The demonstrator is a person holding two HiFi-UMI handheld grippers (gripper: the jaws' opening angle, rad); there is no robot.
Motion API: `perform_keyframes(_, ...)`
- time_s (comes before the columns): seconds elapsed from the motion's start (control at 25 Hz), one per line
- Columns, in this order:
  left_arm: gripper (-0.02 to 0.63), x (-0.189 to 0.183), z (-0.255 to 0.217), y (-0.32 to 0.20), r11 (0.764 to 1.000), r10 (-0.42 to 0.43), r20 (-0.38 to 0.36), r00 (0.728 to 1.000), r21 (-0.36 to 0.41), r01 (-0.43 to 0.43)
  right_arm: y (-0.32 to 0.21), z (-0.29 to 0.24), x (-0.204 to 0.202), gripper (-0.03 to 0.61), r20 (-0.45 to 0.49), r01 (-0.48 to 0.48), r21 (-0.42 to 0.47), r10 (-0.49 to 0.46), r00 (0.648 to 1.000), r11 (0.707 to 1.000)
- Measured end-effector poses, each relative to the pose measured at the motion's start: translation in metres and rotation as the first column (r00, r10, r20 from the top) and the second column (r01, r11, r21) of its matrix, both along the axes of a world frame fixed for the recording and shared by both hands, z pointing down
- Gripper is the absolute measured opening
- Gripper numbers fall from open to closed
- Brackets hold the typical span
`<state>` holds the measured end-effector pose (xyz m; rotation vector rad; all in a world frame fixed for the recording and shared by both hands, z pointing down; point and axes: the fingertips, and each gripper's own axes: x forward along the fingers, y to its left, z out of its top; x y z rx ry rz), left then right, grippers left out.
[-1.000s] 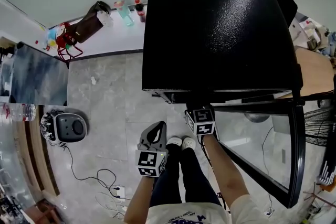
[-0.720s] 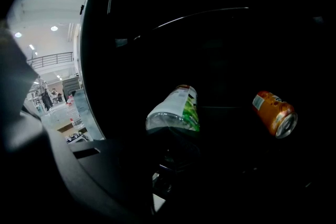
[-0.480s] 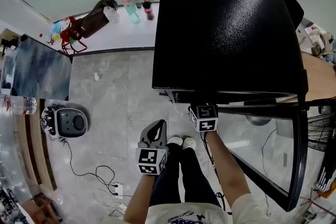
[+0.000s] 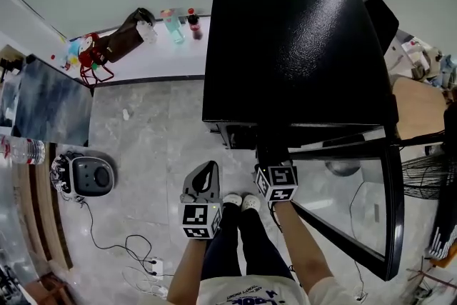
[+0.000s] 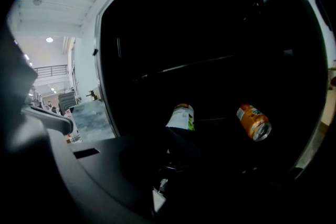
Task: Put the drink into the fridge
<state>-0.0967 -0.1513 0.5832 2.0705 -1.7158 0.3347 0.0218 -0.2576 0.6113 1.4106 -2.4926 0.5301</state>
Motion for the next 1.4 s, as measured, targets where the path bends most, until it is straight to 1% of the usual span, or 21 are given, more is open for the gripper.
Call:
perform_keyframes(0.2, 0.006, -0.001, -0.047, -0.006, 0.996, -0.019, 0.015, 1.000, 0.091, 0.017, 0.024, -0.058, 0.015, -0.003, 0.042, -0.035, 0.083, 0.032, 0.999, 0.996)
perform_keyframes(0.44, 0.006, 0.004, -0.103, -0.005, 0.984, -0.013, 0.026, 1.000, 0.178, 0.008, 0.053, -0.136, 0.032, -0.003, 0.094, -0.090, 0.192, 0.073, 0.993, 0.977)
perform_keyframes(0.68, 0.006, 0.006, -0.160, -0.001, 0.963, -0.029, 0.016, 0.999, 0.267, 0.024, 0.084, -0.194, 0.049, -0.003, 0.087, -0.090, 0.253, 0.070, 0.994, 0.963)
perform_keyframes(0.76, 0.006, 0.010, -0.180, 0.000, 0.954, -0.028, 0.015, 1.000, 0.299, 0.022, 0.091, -0.212, 0.056, -0.003, 0.069, -0.091, 0.280, 0.074, 0.995, 0.956)
perform_keyframes(0.84, 0.006, 0.013, -0.198, 0.002, 0.945, -0.024, 0.017, 1.000, 0.326, 0.018, 0.097, -0.229, 0.063, -0.003, 0.071, -0.103, 0.304, 0.086, 0.994, 0.947)
perform_keyframes(0.92, 0.006, 0.015, -0.212, 0.005, 0.939, -0.027, 0.021, 0.999, 0.342, 0.018, 0.102, -0.244, 0.068, -0.003, 0.081, -0.117, 0.325, 0.095, 0.992, 0.938)
perform_keyframes(1.12, 0.006, 0.022, -0.235, 0.009, 0.934, -0.044, 0.041, 0.998, 0.357, 0.026, 0.108, -0.276, 0.078, -0.003, 0.091, -0.135, 0.373, 0.108, 0.990, 0.918)
perform_keyframes(1.4, 0.006, 0.031, -0.261, 0.016, 0.917, -0.031, 0.058, 0.998, 0.398, 0.005, 0.111, -0.302, 0.091, -0.003, 0.099, -0.168, 0.403, 0.139, 0.985, 0.900)
